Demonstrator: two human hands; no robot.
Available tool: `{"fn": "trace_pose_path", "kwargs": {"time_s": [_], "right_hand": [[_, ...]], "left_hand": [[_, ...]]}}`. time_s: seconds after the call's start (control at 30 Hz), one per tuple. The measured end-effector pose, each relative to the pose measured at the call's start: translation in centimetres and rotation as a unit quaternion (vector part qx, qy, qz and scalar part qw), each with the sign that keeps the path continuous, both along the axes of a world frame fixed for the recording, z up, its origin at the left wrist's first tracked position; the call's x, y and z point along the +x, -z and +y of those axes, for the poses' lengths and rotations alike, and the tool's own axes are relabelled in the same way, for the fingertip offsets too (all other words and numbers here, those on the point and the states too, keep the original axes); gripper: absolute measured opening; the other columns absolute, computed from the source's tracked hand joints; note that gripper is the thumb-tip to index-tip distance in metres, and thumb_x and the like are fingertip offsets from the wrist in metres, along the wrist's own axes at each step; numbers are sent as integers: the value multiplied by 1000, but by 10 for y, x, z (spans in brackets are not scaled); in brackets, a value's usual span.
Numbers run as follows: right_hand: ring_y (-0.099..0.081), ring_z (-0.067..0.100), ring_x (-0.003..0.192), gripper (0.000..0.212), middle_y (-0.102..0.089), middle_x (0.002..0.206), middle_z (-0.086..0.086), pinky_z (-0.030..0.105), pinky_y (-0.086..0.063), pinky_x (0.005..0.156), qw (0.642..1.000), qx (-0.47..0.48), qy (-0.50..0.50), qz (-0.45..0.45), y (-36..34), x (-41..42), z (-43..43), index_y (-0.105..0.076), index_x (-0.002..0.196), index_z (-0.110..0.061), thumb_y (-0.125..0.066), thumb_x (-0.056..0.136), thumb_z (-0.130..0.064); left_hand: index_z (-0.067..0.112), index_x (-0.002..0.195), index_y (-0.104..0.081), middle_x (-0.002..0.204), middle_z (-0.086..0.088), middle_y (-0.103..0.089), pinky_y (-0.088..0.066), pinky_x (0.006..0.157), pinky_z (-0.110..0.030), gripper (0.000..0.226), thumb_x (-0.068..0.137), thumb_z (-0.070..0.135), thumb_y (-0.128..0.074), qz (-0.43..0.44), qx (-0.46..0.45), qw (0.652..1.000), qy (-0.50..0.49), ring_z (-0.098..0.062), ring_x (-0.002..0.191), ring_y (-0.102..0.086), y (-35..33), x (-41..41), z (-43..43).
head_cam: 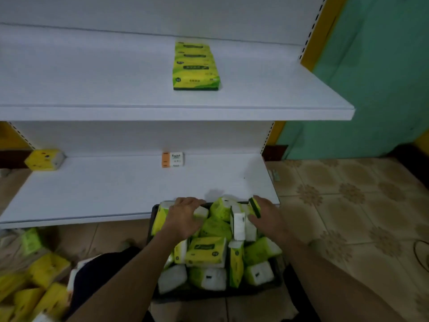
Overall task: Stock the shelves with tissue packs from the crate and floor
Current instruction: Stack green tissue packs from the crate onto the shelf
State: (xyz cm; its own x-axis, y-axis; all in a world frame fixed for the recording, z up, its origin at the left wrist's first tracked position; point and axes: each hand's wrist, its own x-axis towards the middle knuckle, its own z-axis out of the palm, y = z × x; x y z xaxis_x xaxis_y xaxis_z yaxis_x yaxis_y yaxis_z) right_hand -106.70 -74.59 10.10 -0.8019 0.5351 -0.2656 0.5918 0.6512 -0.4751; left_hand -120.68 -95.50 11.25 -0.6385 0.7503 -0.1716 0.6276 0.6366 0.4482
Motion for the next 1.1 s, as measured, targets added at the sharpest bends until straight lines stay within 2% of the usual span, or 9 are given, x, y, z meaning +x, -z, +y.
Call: {"fn": "trace_pose_path", "kwargs": {"time_s": [0.1, 0.17, 0.37, 0.53, 0.63, 0.7, 0.83, 0.97, 1.1], "right_hand": [[-38, 28, 132, 72, -31, 150, 12, 34, -34, 107, 999, -8, -19, -40, 38, 9, 2, -19, 149, -14, -58, 90, -27], [-32, 27, 136, 71, -29, 151, 11, 33, -32, 108, 997, -12, -23, -66, 56, 7, 0, -19, 149, -15, -57, 91, -28], [-44, 28, 121, 68, -47, 131, 11, 36, -42, 89, 996, 53, 1, -76, 72, -17, -12, -28, 139, -9, -56, 88, -44], [-50, 29, 118, 69, -46, 130, 12, 39, -46, 86, 990, 36, 61, -124, 74, -43, -22, -33, 134, -5, -50, 88, -54], [-54, 30, 115, 55, -52, 127, 11, 38, -47, 84, 987, 55, 61, -136, 73, -49, -25, -36, 132, -8, -44, 94, -46], [-55, 30, 112, 45, -55, 123, 12, 37, -46, 83, 991, 53, 65, -106, 69, -48, -25, -41, 128, -9, -45, 95, -39], [-56, 30, 108, 38, -59, 119, 13, 36, -46, 81, 999, 19, 39, -7, 56, -42, -22, -48, 127, -10, -53, 91, -21], [-51, 27, 114, 42, -56, 121, 14, 28, -42, 86, 986, -66, 17, 152, 27, -40, -29, -58, 119, -8, -50, 81, 8], [-53, 24, 99, 40, -52, 108, 8, 27, -45, 69, 972, -95, 12, 213, -10, -43, -43, -59, 108, -9, -62, 71, 6]], "left_hand": [[28, 136, -43, 141, 2, -44, -33, 103, -30, 94, 53, 64, -16, -28, -29, 999, 12, -23, 130, -33, 32, 15, 17], [28, 136, -43, 142, 3, -43, -31, 102, -29, 98, 49, 63, -13, -49, -46, 998, 20, -22, 131, -33, 49, 23, 27], [28, 140, -34, 145, -1, -37, -32, 105, -35, 58, 86, 40, -52, -104, -67, 992, 28, -23, 134, -29, 84, 29, 47], [27, 142, -31, 145, -1, -38, -33, 104, -38, 73, 72, 48, -37, -124, -87, 988, 44, -23, 133, -29, 96, 25, 50], [26, 144, -28, 145, -2, -37, -33, 103, -34, 71, 78, 47, -41, -125, -78, 988, 45, -23, 133, -29, 98, 25, 46], [24, 145, -25, 146, -5, -35, -32, 102, -33, 73, 79, 44, -49, -129, -65, 989, 35, -24, 133, -29, 96, 21, 41], [33, 143, -27, 149, -13, -26, -33, 106, -38, 88, 59, 53, -46, -152, -22, 988, -21, -28, 137, -25, 84, 11, 29], [35, 130, -48, 152, -14, -16, -34, 106, -34, 76, 56, 53, -52, -157, 29, 987, -32, -26, 138, -28, 60, 6, 23], [31, 116, -61, 148, -5, -23, -38, 102, -27, 61, 59, 53, -56, -119, 75, 989, -39, -22, 129, -41, 18, 0, 16]]}}
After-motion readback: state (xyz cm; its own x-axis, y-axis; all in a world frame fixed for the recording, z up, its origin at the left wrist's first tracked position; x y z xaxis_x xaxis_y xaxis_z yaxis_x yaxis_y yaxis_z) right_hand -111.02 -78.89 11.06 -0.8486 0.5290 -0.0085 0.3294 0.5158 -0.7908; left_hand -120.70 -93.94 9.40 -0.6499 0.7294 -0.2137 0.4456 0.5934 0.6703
